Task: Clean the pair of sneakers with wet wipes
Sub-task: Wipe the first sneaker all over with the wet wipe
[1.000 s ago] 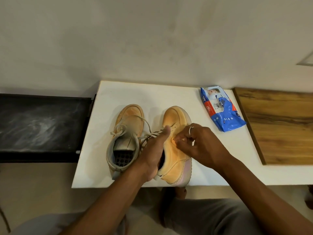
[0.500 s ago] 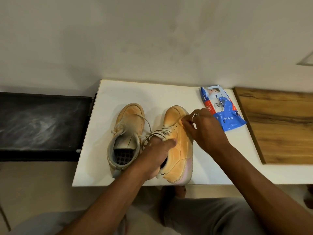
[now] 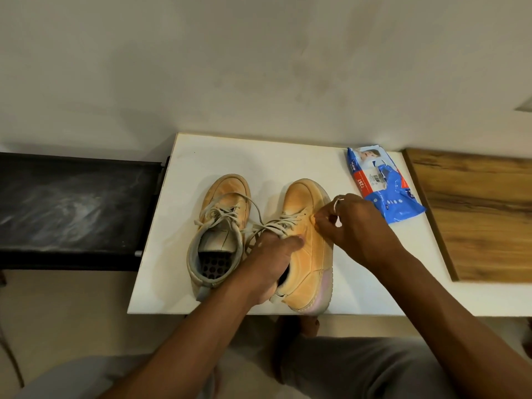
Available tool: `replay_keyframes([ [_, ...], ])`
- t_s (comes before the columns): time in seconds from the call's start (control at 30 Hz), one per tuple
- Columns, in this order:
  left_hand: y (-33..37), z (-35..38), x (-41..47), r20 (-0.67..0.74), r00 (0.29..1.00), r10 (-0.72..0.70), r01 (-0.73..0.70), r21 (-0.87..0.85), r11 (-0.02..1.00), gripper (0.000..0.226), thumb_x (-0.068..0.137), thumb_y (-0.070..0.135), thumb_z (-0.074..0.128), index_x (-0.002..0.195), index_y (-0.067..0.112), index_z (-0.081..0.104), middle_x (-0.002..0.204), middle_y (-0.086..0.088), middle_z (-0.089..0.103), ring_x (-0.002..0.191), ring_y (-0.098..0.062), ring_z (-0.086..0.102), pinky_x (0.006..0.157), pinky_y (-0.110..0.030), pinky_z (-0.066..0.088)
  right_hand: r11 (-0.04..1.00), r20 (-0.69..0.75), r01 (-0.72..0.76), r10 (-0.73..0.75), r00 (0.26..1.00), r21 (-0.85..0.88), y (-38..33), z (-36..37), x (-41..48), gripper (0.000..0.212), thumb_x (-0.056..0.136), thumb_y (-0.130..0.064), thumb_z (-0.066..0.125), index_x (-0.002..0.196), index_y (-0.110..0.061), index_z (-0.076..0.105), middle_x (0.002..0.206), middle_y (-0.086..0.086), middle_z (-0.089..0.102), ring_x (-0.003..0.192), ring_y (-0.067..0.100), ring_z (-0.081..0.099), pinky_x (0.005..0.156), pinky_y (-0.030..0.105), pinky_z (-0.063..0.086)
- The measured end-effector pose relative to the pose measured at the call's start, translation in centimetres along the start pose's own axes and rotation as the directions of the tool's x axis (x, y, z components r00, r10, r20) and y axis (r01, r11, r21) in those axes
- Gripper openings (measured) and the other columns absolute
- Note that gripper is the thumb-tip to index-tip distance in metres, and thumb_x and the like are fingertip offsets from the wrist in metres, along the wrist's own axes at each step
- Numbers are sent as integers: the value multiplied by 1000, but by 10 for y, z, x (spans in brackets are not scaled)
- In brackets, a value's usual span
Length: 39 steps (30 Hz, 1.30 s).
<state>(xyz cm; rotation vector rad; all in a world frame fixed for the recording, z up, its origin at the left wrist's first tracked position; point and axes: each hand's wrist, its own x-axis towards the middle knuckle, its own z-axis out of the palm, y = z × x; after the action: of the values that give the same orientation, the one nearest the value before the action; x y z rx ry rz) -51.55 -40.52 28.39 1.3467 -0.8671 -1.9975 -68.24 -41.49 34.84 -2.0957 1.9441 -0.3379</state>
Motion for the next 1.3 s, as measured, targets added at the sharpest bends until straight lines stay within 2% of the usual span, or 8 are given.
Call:
replay_keyframes([
  [0.13, 0, 2, 0, -9, 1000, 4, -4, 6, 1000, 47, 73, 37, 70, 118, 24, 65, 114, 1, 69, 110, -24, 62, 100, -48, 47, 999, -40, 5, -7, 999, -37, 2, 1, 8, 31, 96, -36, 56, 102, -9, 70, 92, 6, 62, 82, 13, 53, 71, 25, 49],
  [0.3, -1, 1, 1, -29, 1000, 11, -11, -2, 1000, 48, 71, 38, 70, 117, 25, 65, 113, 2, 70, 109, -24, 63, 99, -48, 47, 1000, 87, 10, -11, 996, 9, -8, -5, -8, 27, 94, -34, 60, 91, -8, 67, 85, 6, 62, 75, 19, 57, 69, 36, 55],
  [0.47, -1, -1, 0, -45, 999, -9, 9, -3, 1000, 40, 74, 35, 69, 112, 24, 67, 109, 0, 71, 106, -24, 64, 99, -48, 47, 997, 246, -33, 14, 969, 75, -6, -5, -27, 29, 89, -39, 65, 99, -13, 70, 91, -2, 65, 77, 14, 61, 73, 25, 56],
  [0.6, 0, -1, 0, -26, 1000, -10, 10, -4, 1000, 31, 85, 28, 67, 115, 21, 66, 112, -1, 70, 108, -24, 63, 100, -48, 47, 999, 109, -16, 12, 994, 34, -5, 1, -23, 30, 92, -37, 60, 95, -9, 68, 89, 3, 63, 77, 17, 58, 73, 33, 56],
  [0.73, 1, 1, -1, -11, 1000, -8, 8, 3, 1000, 44, 75, 36, 69, 118, 23, 65, 114, 1, 70, 110, -24, 62, 101, -48, 46, 1000, 15, 6, -6, 1000, 5, -5, 3, -15, 28, 94, -37, 58, 94, -12, 70, 85, 2, 62, 75, 14, 56, 71, 35, 56],
  [0.87, -1, -2, 0, -37, 999, -7, 6, -30, 1000, 33, 82, 29, 69, 114, 20, 68, 110, 0, 71, 108, -24, 64, 100, -47, 47, 991, 173, -83, 64, 983, 103, -9, -1, -23, 23, 91, -34, 62, 94, -12, 70, 86, 3, 66, 76, 19, 61, 74, 36, 58],
  [1.03, -1, -1, 0, -55, 998, -12, 11, -20, 1000, 41, 75, 34, 69, 113, 20, 67, 110, -1, 70, 107, -24, 64, 99, -47, 47, 981, 340, -130, 75, 937, 143, -6, -6, -28, 24, 88, -34, 68, 102, -16, 72, 94, 0, 70, 79, 16, 67, 79, 27, 58],
  [1.3, 2, 3, -2, -40, 999, 2, -2, 2, 1000, 50, 68, 42, 70, 115, 25, 66, 112, 2, 70, 108, -23, 63, 99, -47, 47, 999, 4, -14, 14, 1000, 35, 1, 3, -19, 24, 91, -34, 63, 93, -12, 73, 84, 0, 65, 74, 14, 57, 69, 32, 55],
])
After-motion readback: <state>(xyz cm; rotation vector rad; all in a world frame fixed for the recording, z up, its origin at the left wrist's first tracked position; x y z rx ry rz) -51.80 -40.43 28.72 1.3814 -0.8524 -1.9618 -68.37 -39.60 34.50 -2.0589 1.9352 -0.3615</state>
